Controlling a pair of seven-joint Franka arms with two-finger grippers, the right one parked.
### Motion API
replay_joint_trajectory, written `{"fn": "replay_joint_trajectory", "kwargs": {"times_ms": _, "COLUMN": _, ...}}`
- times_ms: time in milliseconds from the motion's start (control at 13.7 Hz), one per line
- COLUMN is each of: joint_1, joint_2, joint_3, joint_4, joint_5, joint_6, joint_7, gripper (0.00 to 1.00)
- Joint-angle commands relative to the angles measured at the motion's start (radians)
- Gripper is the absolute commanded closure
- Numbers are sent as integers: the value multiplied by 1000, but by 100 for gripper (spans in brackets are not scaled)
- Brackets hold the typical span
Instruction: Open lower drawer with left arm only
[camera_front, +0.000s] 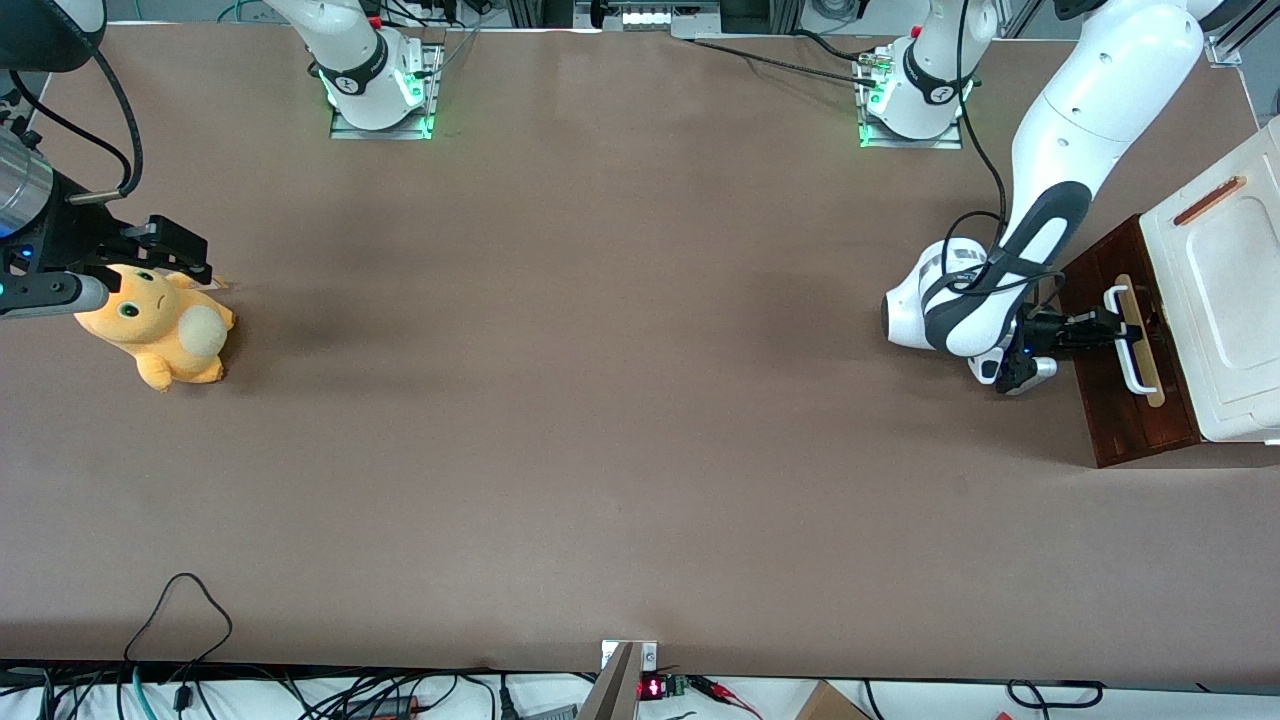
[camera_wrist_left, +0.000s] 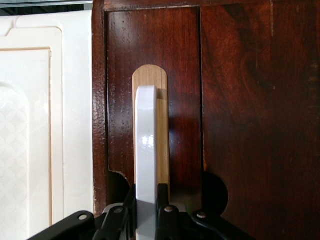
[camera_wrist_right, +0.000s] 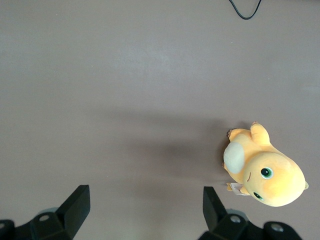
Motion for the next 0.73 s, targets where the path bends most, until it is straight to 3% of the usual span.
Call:
{"fn": "replay_joint_trajectory", "kwargs": {"times_ms": 0, "joint_1": 10, "joint_2": -4, "joint_3": 1, "joint_4": -4, "joint_5": 23, "joint_6": 17, "joint_7": -6, "gripper": 99}}
{"fn": "replay_joint_trajectory", "kwargs": {"times_ms": 437, "joint_1": -12, "joint_2": -7, "joint_3": -16, "joint_4": 3, "joint_5": 23, "joint_6": 17, "joint_7": 5, "gripper": 100}}
{"fn": "replay_joint_trajectory", "kwargs": {"times_ms": 656, "joint_1": -37, "joint_2": -12, "joint_3": -83, "joint_4": 4, "joint_5": 11, "joint_6": 9, "joint_7": 5, "gripper": 98}}
